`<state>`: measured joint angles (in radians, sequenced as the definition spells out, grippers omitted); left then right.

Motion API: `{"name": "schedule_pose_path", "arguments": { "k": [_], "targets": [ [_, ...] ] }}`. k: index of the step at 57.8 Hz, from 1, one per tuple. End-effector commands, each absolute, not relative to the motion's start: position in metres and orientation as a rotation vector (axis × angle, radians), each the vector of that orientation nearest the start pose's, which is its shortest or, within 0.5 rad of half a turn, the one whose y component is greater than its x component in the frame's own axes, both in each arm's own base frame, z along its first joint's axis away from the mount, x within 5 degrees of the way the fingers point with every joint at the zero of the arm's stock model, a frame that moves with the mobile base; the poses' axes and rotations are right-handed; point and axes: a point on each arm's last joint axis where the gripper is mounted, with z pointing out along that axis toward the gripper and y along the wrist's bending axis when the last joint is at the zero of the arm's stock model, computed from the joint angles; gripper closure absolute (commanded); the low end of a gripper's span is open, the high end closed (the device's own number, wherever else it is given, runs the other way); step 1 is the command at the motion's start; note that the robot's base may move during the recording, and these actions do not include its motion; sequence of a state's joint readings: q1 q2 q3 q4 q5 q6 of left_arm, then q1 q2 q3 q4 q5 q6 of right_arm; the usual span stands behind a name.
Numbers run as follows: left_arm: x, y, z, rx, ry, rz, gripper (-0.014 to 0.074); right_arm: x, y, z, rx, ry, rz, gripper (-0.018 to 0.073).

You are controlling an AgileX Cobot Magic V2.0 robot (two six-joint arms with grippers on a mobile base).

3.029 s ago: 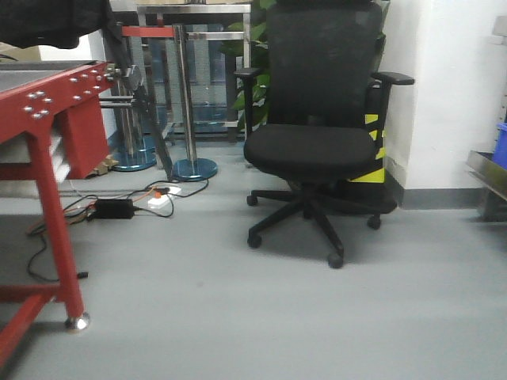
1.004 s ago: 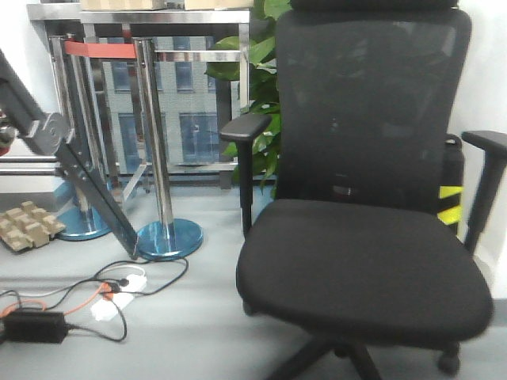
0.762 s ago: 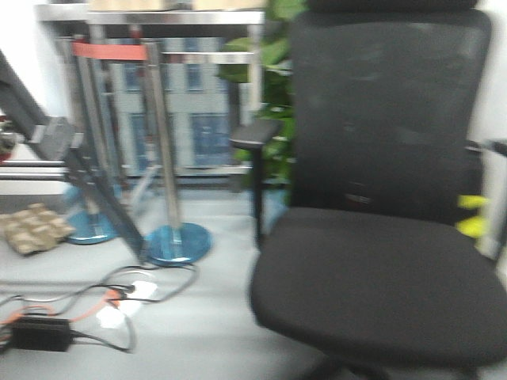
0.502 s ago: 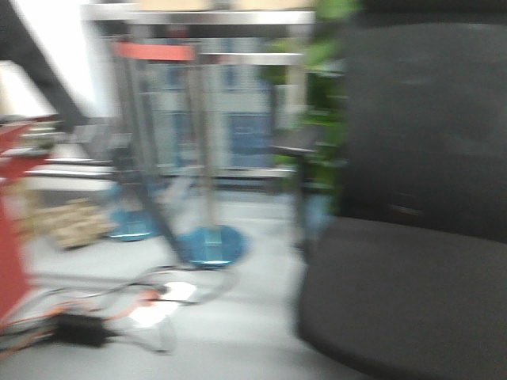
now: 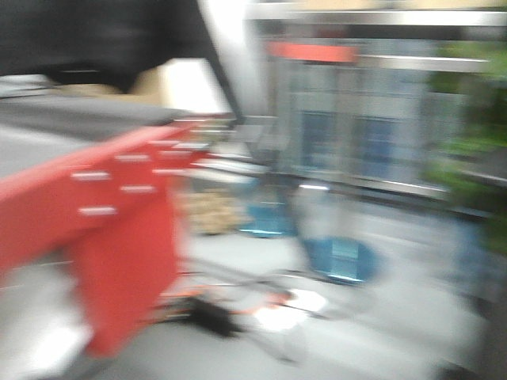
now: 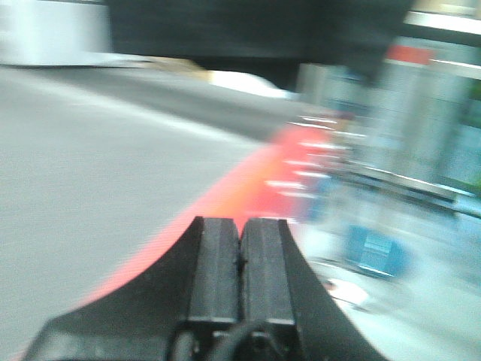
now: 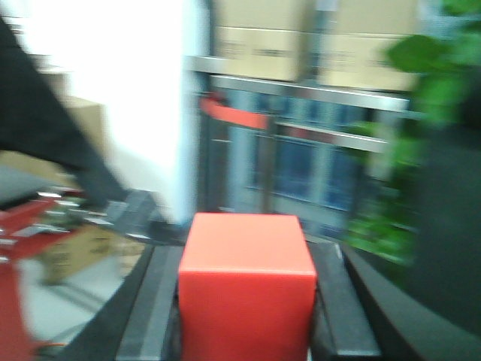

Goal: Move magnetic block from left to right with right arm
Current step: 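Turn the base toward the area with cardboard boxes and grey crates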

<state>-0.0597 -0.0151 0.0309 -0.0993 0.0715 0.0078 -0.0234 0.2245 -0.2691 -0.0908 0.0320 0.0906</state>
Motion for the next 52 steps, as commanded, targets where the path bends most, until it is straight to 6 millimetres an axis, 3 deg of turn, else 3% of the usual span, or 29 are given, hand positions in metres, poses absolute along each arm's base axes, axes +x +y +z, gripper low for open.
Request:
{"name": "schedule_pose_path", "arguments": {
  "k": [1, 52],
  "targets": [
    [0.0561, -0.0031, 0.2016, -0.035, 1.491, -0.127, 0.0722, 0.0678, -0.0015, 0.3044, 0.005, 1.362, -0.033, 0.0305],
    [0.0561, -0.0031, 0.2016, -0.035, 1.491, -0.127, 0.0722, 0.0678, -0.0015, 0.3044, 0.005, 1.362, -0.033, 0.0305]
  ]
}}
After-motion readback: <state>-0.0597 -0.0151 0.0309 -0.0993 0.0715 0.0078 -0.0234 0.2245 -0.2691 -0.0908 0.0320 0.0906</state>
